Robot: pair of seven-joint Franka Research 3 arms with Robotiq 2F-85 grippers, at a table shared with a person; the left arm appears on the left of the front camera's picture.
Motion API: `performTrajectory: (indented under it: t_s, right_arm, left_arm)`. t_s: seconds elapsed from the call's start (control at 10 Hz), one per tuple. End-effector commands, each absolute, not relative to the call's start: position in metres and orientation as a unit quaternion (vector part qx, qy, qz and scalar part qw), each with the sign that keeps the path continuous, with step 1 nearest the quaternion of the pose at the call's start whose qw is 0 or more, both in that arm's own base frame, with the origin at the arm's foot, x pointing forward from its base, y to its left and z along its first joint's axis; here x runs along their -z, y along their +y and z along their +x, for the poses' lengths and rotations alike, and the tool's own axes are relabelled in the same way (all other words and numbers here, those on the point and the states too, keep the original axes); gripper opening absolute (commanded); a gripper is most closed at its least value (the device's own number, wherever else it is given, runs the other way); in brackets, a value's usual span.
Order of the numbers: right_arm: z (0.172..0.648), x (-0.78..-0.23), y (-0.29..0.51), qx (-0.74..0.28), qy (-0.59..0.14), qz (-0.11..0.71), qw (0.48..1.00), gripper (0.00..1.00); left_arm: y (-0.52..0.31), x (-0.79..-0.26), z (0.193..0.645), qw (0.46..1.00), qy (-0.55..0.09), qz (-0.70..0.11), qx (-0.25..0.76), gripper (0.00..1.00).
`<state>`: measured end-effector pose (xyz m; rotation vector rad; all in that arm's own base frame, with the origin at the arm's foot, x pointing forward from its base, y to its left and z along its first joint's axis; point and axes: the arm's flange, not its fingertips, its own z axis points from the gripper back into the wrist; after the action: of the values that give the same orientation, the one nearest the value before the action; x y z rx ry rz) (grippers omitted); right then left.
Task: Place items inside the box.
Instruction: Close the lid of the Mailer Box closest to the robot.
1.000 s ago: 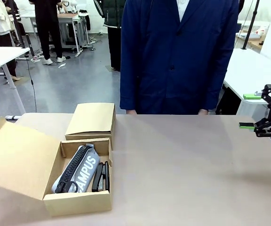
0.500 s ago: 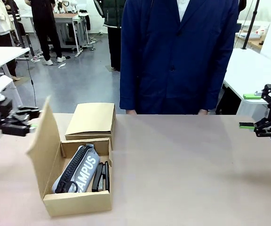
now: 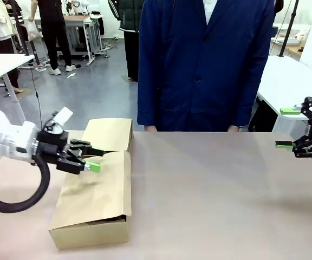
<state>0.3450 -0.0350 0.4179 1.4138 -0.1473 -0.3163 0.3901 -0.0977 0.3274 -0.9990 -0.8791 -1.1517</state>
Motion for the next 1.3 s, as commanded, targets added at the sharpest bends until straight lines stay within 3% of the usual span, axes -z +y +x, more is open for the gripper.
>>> performTrajectory:
  t_s: [0.0,0.1,0.4,0.8,1.0,1.2]
  right_arm:
    - [0.347,-0.421,-0.033,0.155,-0.067,0.650,0.740,1.00]
    - [0.347,-0.421,-0.033,0.155,-0.067,0.650,0.740,1.00]
    - [0.347,-0.421,-0.033,0.155,-0.067,0.650,0.740,1.00]
    - [0.347,-0.421,-0.033,0.155,-0.067,0.650,0.740,1.00]
    - [0.347,-0.421,-0.033,0.155,-0.067,0.650,0.740,1.00]
    - [0.347,-0.421,-0.033,0.155,-0.067,0.650,0.740,1.00]
  left_arm:
    - [-0.090,-0.340,0.274,0.635,-0.441,-0.450,0.446,1.00]
    - [-0.098,-0.327,0.390,0.637,-0.385,-0.437,0.504,1.00]
    - [-0.101,-0.328,0.392,0.638,-0.391,-0.442,0.494,1.00]
    - [-0.107,-0.317,0.369,0.585,-0.466,-0.393,0.535,1.00]
    - [-0.112,-0.304,0.358,0.584,-0.474,-0.355,0.555,1.00]
    - [-0.117,-0.290,0.352,0.585,-0.441,-0.341,0.589,1.00]
